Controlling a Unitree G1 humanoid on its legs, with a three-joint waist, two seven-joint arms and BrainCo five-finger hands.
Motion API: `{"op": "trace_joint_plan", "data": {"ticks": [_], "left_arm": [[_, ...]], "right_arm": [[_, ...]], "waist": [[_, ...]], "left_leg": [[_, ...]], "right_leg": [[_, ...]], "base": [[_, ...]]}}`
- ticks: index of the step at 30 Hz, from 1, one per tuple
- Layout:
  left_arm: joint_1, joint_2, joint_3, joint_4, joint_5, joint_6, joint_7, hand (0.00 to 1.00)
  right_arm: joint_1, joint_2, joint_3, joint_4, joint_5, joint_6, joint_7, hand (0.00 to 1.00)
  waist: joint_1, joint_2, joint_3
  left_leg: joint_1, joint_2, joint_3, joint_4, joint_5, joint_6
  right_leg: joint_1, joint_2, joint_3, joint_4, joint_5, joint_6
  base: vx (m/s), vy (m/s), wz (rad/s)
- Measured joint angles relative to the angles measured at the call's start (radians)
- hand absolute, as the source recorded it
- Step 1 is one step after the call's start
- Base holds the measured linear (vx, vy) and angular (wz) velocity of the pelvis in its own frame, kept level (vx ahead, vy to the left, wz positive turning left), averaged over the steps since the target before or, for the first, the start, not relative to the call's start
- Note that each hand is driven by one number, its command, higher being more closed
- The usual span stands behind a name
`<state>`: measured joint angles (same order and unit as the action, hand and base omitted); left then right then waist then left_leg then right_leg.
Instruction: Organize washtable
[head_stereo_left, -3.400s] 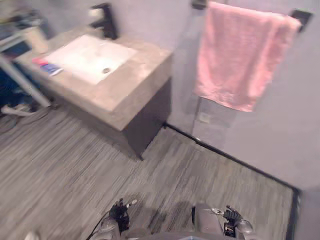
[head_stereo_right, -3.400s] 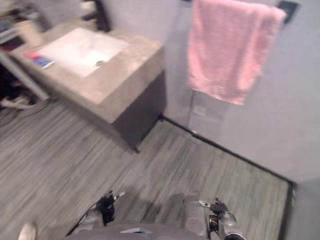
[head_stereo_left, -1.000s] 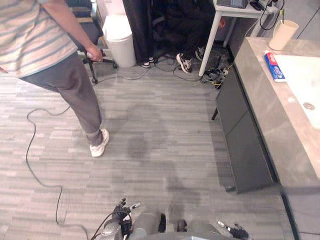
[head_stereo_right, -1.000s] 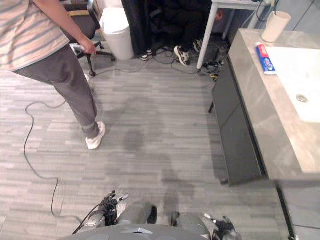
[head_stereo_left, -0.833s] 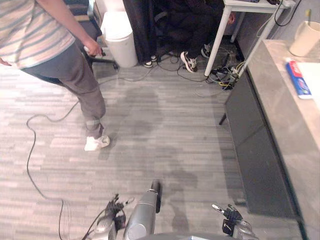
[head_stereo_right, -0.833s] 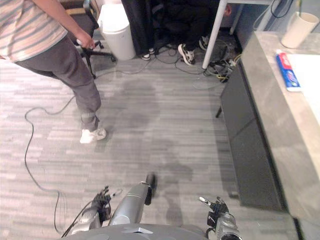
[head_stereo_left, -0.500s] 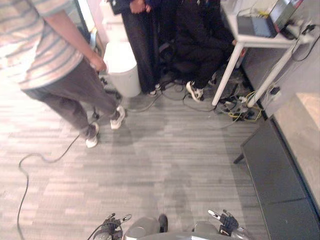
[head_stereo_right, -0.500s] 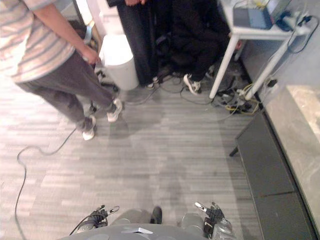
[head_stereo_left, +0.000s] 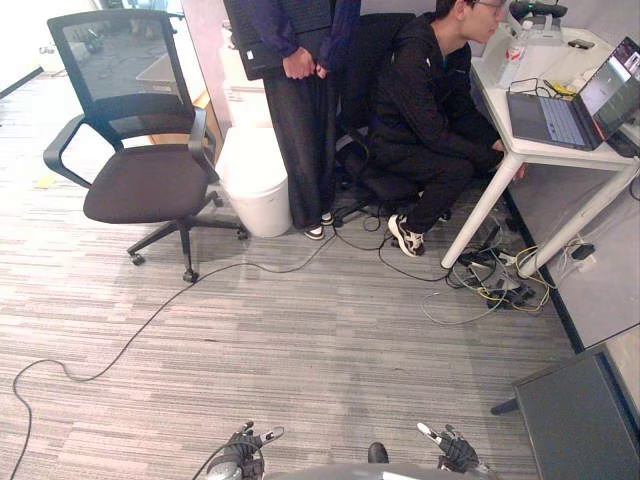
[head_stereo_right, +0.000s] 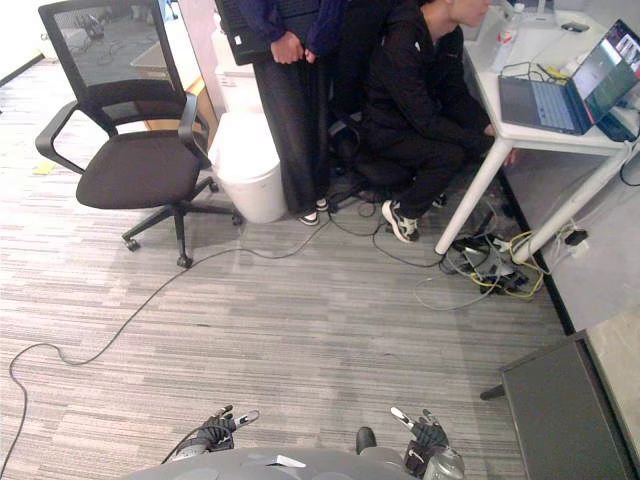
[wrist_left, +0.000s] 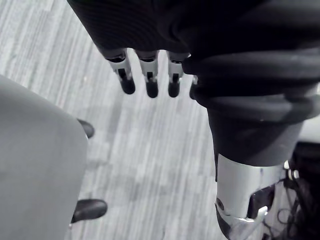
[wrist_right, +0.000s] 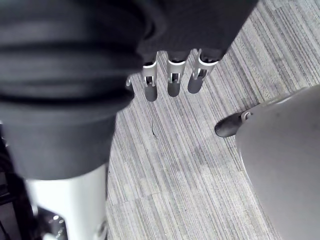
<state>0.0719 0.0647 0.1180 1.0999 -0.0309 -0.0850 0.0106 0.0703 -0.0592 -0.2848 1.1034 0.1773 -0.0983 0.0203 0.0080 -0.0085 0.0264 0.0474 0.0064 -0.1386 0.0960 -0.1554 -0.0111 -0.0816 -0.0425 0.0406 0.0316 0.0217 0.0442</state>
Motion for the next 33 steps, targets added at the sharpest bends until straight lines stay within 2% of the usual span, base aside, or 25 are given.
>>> {"op": "trace_joint_plan", "data": {"ticks": [10, 13, 14, 15, 16, 17, 18, 19, 20, 21, 22, 23, 24, 25, 27, 28, 29, 30, 31, 33], "left_arm": [[-0.003, 0.005, 0.001, 0.01, 0.002, 0.001, 0.0, 0.0], [-0.039, 0.017, 0.001, 0.044, 0.032, 0.009, -0.001, 0.0], [-0.044, 0.028, 0.003, 0.044, 0.056, 0.014, 0.0, 0.0], [-0.043, 0.031, 0.004, 0.044, 0.062, 0.016, 0.0, 0.0], [-0.039, 0.032, 0.024, 0.04, 0.073, 0.019, 0.0, 0.0], [-0.031, 0.03, 0.065, 0.04, 0.082, 0.02, 0.001, 0.0], [-0.031, 0.031, 0.094, 0.038, 0.084, 0.021, 0.001, 0.0], [-0.035, 0.028, 0.141, 0.026, 0.077, 0.022, 0.001, 0.0], [-0.037, 0.027, 0.167, -0.005, 0.075, 0.021, 0.002, 0.0], [-0.028, 0.029, 0.172, -0.005, 0.075, 0.02, 0.004, 0.0], [-0.019, 0.035, 0.178, 0.003, 0.076, 0.024, 0.006, 0.0], [-0.017, 0.031, 0.175, 0.005, 0.077, 0.028, 0.007, 0.0], [-0.019, 0.03, 0.173, 0.005, 0.077, 0.031, 0.008, 0.0], [-0.018, 0.028, 0.176, 0.003, 0.076, 0.03, 0.01, 0.0], [0.002, 0.027, 0.19, 0.001, 0.075, 0.03, 0.013, 0.0], [0.027, 0.013, 0.202, 0.001, 0.071, 0.027, 0.02, 0.0], [0.046, 0.004, 0.204, 0.0, 0.065, 0.015, 0.026, 0.0], [0.049, 0.003, 0.204, 0.002, 0.064, 0.012, 0.027, 0.0], [0.051, 0.006, 0.205, 0.021, 0.063, 0.012, 0.035, 0.0], [0.049, 0.027, 0.191, 0.038, 0.083, 0.014, 0.038, 0.0]], "right_arm": [[0.005, -0.002, -0.025, 0.042, 0.001, 0.002, 0.004, 0.0], [-0.001, -0.002, -0.045, 0.042, 0.006, 0.001, 0.012, 0.0], [-0.005, -0.002, -0.045, 0.04, 0.022, 0.0, 0.014, 0.0], [-0.005, -0.004, -0.045, 0.039, 0.024, 0.0, 0.015, 0.0], [0.0, -0.011, -0.042, 0.039, 0.028, 0.0, 0.019, 0.0], [0.005, -0.022, -0.033, 0.038, 0.027, 0.001, 0.022, 0.0], [0.003, -0.024, -0.028, 0.038, 0.027, 0.0, 0.023, 0.0], [0.009, -0.025, -0.027, 0.039, 0.027, 0.0, 0.024, 0.0], [0.016, -0.035, -0.027, 0.04, 0.029, 0.0, 0.025, 0.0], [0.016, -0.043, -0.026, 0.04, 0.031, 0.0, 0.025, 0.0], [0.01, -0.048, -0.024, 0.038, 0.039, -0.001, 0.024, 0.0], [0.006, -0.062, -0.027, 0.037, 0.039, -0.001, 0.02, 0.0], [0.006, -0.069, -0.027, 0.038, 0.039, 0.0, 0.02, 0.0], [0.001, -0.072, -0.033, 0.044, 0.039, 0.003, 0.019, 0.0], [-0.015, -0.072, -0.034, 0.046, 0.038, 0.003, 0.018, 0.0], [-0.021, -0.076, -0.033, 0.049, 0.037, 0.0, 0.016, 0.0], [-0.027, -0.083, -0.027, 0.068, 0.034, -0.005, 0.01, 0.0], [-0.029, -0.084, -0.026, 0.073, 0.033, -0.005, 0.009, 0.0], [-0.035, -0.065, -0.032, 0.076, 0.026, -0.005, 0.005, 0.0], [-0.037, -0.035, -0.033, 0.075, 0.026, -0.004, 0.012, 0.0]], "waist": [[-0.006, 0.003, 0.002], [-0.013, 0.001, 0.031], [-0.023, -0.005, 0.046], [-0.028, -0.006, 0.047], [-0.029, -0.003, 0.048], [-0.024, -0.002, 0.049], [-0.026, -0.007, 0.055], [-0.028, -0.013, 0.06], [-0.019, -0.006, 0.066], [-0.016, -0.001, 0.069], [-0.012, -0.009, 0.081], [-0.018, 0.012, 0.095], [-0.018, 0.016, 0.098], [-0.019, 0.018, 0.104], [-0.013, 0.015, 0.108], [-0.005, 0.025, 0.106], [0.007, 0.03, 0.106], [0.008, 0.03, 0.106], [0.013, 0.015, 0.099], [0.016, 0.004, 0.087]], "left_leg": [[0.012, 0.009, 0.039, -0.019, 0.0, -0.001], [0.012, 0.011, 0.059, -0.014, -0.025, -0.01], [0.013, 0.02, 0.104, 0.024, -0.064, -0.01], [0.013, 0.026, 0.125, 0.044, -0.081, -0.019], [0.012, 0.042, 0.157, 0.099, -0.118, -0.057], [0.001, 0.064, 0.186, 0.223, -0.159, -0.09], [-0.046, 0.077, 0.209, 0.351, -0.172, -0.105], [-0.136, 0.1, 0.241, 0.562, -0.153, -0.1], [-0.221, 0.13, 0.253, 0.766, -0.077, -0.108], [-0.251, 0.139, 0.259, 0.848, -0.008, -0.128], [-0.272, 0.15, 0.277, 0.926, 0.023, -0.123], [-0.295, 0.157, 0.291, 0.902, -0.083, -0.113], [-0.314, 0.156, 0.297, 0.856, -0.118, -0.114], [-0.349, 0.157, 0.291, 0.716, -0.144, -0.102], [-0.375, 0.159, 0.212, 0.491, -0.132, -0.119], [-0.357, 0.186, 0.147, 0.299, -0.092, -0.128], [-0.336, 0.223, 0.167, 0.227, -0.005, -0.164], [-0.324, 0.225, 0.182, 0.226, 0.023, -0.168], [-0.284, 0.228, 0.257, 0.237, 0.025, -0.168], [-0.234, 0.238, 0.369, 0.225, 0.001, -0.157]], "right_leg": [[0.007, -0.001, 0.018, -0.006, 0.001, 0.004], [-0.037, 0.001, 0.029, 0.092, -0.054, 0.003], [-0.067, 0.003, 0.038, 0.195, -0.115, 0.0], [-0.078, 0.004, 0.043, 0.236, -0.143, 0.0], [-0.093, 0.022, 0.056, 0.314, -0.203, -0.009], [-0.087, 0.037, 0.07, 0.358, -0.249, -0.033], [-0.086, 0.042, 0.07, 0.383, -0.27, -0.036], [-0.091, 0.051, 0.073, 0.414, -0.292, -0.043], [-0.088, 0.076, 0.096, 0.455, -0.31, -0.044], [-0.079, 0.084, 0.132, 0.476, -0.326, -0.051], [-0.056, 0.085, 0.18, 0.476, -0.337, -0.063], [-0.043, 0.09, 0.222, 0.462, -0.346, -0.075], [-0.043, 0.089, 0.246, 0.454, -0.35, -0.074], [-0.04, 0.085, 0.295, 0.434, -0.351, -0.071], [-0.041, 0.081, 0.362, 0.418, -0.358, -0.057], [-0.042, 0.088, 0.407, 0.404, -0.36, -0.038], [-0.031, 0.091, 0.461, 0.403, -0.372, -0.015], [-0.025, 0.088, 0.469, 0.398, -0.374, -0.013], [-0.017, 0.054, 0.462, 0.374, -0.338, 0.013], [-0.021, 0.018, 0.434, 0.314, -0.231, 0.055]], "base": [[0.0, 0.008, -0.07], [0.0, 0.0, -0.1], [0.02, -0.027, -0.07], [0.08, -0.086, -0.12], [0.17, -0.068, -0.2], [0.2, -0.051, -0.21], [0.11, 0.0, -0.17], [-0.02, -0.03, -0.31], [-0.1, -0.071, -0.67], [0.03, -0.059, -1.17], [0.15, -0.015, -1.29], [0.22, 0.035, -1.13], [0.13, 0.038, -0.95], [-0.02, 0.0, -0.8], [-0.18, -0.072, -1.2], [-0.04, 0.06, -1.81], [0.15, 0.169, -1.51], [0.4, 0.291, -1.59], [0.45, 0.285, -1.51], [0.41, 0.282, -1.51]]}}
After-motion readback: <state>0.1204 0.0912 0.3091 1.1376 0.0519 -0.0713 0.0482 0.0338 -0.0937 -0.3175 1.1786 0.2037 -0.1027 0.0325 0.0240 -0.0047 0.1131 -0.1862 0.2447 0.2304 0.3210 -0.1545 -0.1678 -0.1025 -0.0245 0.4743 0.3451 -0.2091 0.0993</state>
